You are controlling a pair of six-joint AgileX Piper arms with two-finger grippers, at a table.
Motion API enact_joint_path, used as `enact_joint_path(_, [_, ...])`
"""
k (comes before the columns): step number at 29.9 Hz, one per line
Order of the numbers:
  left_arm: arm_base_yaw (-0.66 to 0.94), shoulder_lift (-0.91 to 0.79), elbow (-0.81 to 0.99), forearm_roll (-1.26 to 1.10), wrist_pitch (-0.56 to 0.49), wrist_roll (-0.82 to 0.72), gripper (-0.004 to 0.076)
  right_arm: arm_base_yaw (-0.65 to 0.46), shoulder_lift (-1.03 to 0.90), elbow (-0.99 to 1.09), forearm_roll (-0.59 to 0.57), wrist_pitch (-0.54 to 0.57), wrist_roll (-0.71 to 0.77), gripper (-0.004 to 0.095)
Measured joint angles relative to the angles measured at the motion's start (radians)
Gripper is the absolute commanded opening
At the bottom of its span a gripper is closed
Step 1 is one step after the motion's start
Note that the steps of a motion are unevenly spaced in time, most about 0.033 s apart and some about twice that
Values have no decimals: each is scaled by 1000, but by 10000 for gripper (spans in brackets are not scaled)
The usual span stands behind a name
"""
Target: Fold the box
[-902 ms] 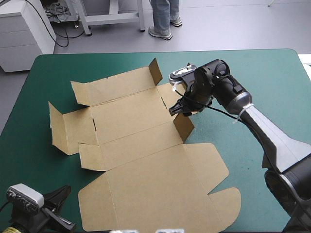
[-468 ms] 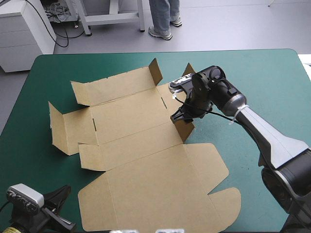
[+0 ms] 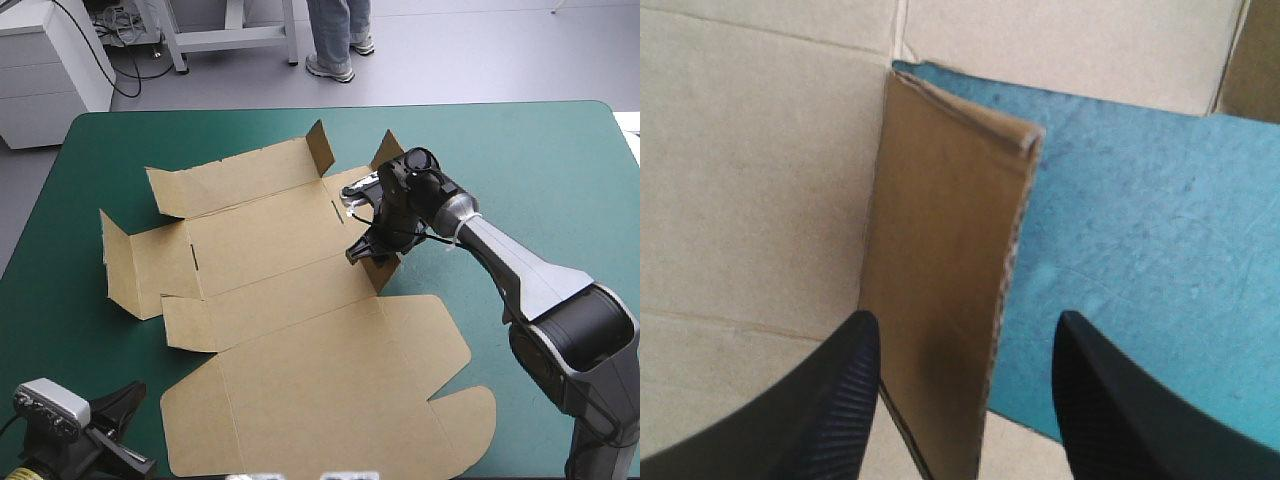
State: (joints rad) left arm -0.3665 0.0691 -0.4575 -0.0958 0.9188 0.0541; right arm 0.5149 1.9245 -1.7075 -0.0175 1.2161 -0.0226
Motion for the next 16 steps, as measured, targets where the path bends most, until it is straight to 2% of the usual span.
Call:
enact_joint_path(7, [0, 0, 0, 0, 0, 0, -8, 0, 12, 0, 1, -23, 0, 443])
enact_joint_path(14, [0, 0, 0, 0, 0, 0, -8, 0, 60, -7, 30, -27, -25, 440])
enact_joint_path(16, [0, 0, 0, 0, 0, 0, -8, 0, 63, -12, 33, -35, -26, 403])
